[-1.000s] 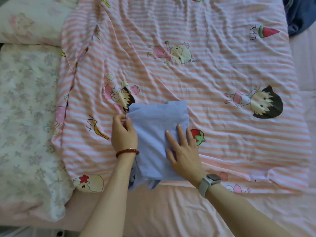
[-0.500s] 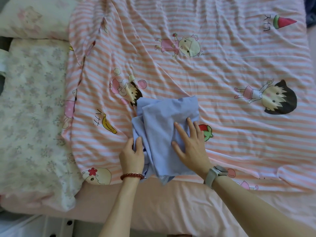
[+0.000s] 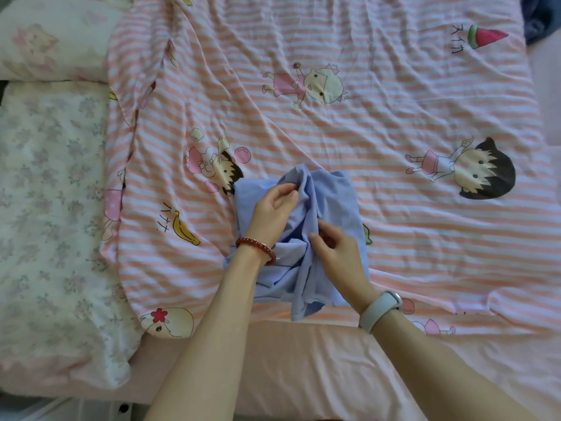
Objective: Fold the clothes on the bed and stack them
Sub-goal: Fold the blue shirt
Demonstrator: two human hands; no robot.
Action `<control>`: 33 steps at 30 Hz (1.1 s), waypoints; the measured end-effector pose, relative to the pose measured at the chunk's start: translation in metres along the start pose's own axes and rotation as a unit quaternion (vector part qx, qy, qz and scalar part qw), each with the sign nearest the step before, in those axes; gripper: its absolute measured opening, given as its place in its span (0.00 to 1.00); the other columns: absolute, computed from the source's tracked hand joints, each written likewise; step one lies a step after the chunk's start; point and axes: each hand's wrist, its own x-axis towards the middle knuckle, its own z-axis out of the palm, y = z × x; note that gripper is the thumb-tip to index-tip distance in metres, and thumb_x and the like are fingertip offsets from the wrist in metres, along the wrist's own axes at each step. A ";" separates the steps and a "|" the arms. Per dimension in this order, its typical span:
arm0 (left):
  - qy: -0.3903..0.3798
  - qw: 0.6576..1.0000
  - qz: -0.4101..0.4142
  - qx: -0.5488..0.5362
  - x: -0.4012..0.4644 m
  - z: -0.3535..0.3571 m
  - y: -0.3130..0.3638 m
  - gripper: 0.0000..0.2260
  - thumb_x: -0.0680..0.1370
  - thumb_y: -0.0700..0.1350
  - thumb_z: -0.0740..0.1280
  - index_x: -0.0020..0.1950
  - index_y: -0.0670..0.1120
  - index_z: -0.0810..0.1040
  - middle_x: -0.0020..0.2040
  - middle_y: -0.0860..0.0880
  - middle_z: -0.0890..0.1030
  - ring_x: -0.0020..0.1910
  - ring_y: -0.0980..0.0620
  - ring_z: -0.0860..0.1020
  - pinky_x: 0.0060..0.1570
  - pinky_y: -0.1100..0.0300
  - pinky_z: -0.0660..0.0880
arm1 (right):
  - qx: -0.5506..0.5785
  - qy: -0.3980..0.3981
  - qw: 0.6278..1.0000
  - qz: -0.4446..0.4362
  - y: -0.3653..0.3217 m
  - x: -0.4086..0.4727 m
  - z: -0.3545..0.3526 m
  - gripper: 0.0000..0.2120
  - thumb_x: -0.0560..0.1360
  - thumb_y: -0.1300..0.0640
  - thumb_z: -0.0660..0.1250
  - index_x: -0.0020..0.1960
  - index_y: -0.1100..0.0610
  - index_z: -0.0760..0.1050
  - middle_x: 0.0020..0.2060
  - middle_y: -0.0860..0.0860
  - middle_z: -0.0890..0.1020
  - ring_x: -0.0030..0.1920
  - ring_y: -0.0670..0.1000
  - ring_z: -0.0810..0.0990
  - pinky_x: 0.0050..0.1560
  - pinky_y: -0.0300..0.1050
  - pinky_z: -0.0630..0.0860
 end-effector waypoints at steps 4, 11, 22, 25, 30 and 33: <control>0.068 0.949 0.045 0.303 -0.010 -0.012 -0.014 0.13 0.78 0.52 0.62 0.56 0.45 0.74 0.53 0.49 0.76 0.54 0.47 0.75 0.52 0.58 0.73 | -0.011 0.033 0.999 0.040 0.000 0.001 0.000 0.10 0.76 0.63 0.62 0.36 0.57 0.72 0.32 0.50 0.75 0.33 0.45 0.72 0.36 0.31 0.68; 0.088 0.951 -0.014 0.296 -0.005 -0.002 -0.015 0.13 0.82 0.49 0.54 0.49 0.43 0.74 0.38 0.43 0.76 0.41 0.43 0.75 0.40 0.56 0.69 | -0.005 0.095 0.990 -0.106 -0.014 -0.017 -0.012 0.07 0.77 0.61 0.58 0.43 0.52 0.69 0.37 0.44 0.73 0.35 0.42 0.71 0.35 0.30 0.66; 0.258 0.962 -0.038 -0.077 -0.014 -0.058 -0.040 0.13 0.76 0.49 0.65 0.60 0.50 0.73 0.63 0.45 0.76 0.61 0.47 0.75 0.64 0.51 0.70 | -0.065 0.000 0.978 -0.200 -0.005 -0.003 0.050 0.10 0.76 0.61 0.57 0.49 0.66 0.75 0.56 0.58 0.75 0.56 0.47 0.74 0.54 0.29 0.67; 0.323 0.938 0.098 0.082 -0.029 -0.061 -0.047 0.18 0.77 0.48 0.61 0.63 0.40 0.73 0.60 0.46 0.75 0.60 0.49 0.74 0.58 0.60 0.70 | -0.117 -0.111 0.976 -0.145 0.012 0.009 0.075 0.13 0.77 0.66 0.57 0.58 0.66 0.75 0.67 0.59 0.70 0.66 0.54 0.70 0.64 0.39 0.66; 0.106 0.894 0.314 0.301 -0.013 -0.039 -0.038 0.19 0.79 0.46 0.54 0.62 0.38 0.76 0.61 0.43 0.77 0.63 0.52 0.71 0.63 0.61 0.66 | -0.123 -0.192 0.951 -0.210 0.009 0.009 0.069 0.15 0.73 0.69 0.57 0.58 0.68 0.75 0.61 0.61 0.76 0.61 0.50 0.72 0.57 0.28 0.66; -0.023 0.913 0.163 0.373 0.023 -0.035 -0.039 0.20 0.83 0.48 0.52 0.74 0.45 0.60 0.76 0.45 0.57 0.76 0.50 0.52 0.72 0.59 0.47 | -0.155 -0.191 0.945 -0.218 0.016 -0.012 0.049 0.17 0.72 0.69 0.54 0.56 0.65 0.77 0.58 0.60 0.78 0.56 0.53 0.75 0.53 0.40 0.73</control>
